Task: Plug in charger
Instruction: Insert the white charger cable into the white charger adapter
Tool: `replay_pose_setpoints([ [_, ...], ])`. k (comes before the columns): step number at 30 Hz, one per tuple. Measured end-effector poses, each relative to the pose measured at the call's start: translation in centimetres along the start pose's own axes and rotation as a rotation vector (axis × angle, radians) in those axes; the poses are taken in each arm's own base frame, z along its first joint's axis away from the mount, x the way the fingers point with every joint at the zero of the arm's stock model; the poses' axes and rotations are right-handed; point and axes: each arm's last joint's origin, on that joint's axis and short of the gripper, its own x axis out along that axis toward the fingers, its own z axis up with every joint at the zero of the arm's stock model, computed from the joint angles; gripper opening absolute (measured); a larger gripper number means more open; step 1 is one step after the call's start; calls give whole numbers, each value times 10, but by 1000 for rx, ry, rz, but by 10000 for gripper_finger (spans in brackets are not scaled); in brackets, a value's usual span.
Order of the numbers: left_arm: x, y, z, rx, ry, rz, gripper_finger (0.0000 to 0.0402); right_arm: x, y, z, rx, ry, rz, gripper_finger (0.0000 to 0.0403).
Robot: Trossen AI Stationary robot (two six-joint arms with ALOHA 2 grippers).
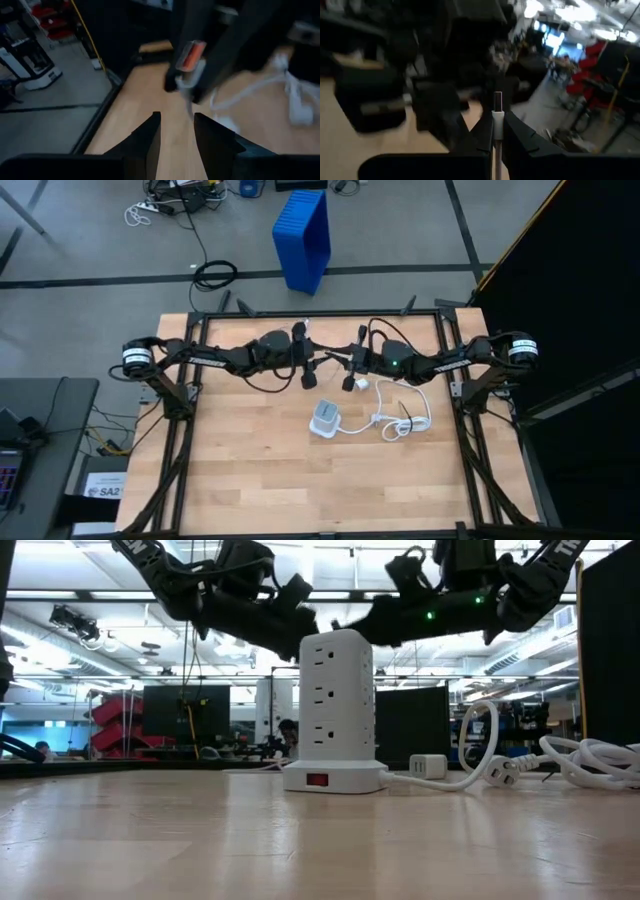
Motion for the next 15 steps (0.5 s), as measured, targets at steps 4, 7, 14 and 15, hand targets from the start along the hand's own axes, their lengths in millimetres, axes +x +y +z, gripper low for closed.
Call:
replay_pose_setpoints([
  [4, -5, 2, 4, 32, -1, 9, 104, 0, 1, -7, -23, 75, -5, 0],
  [7, -6, 2, 10, 51, -64, -32, 104, 0, 0, -8, -26, 80, 0, 0],
  [14, -6, 2, 12, 55, -90, -38, 104, 0, 2, -8, -26, 70, 46, 0],
  [15, -6, 2, 12, 55, -89, -39, 104, 0, 3, -8, -26, 70, 49, 0],
])
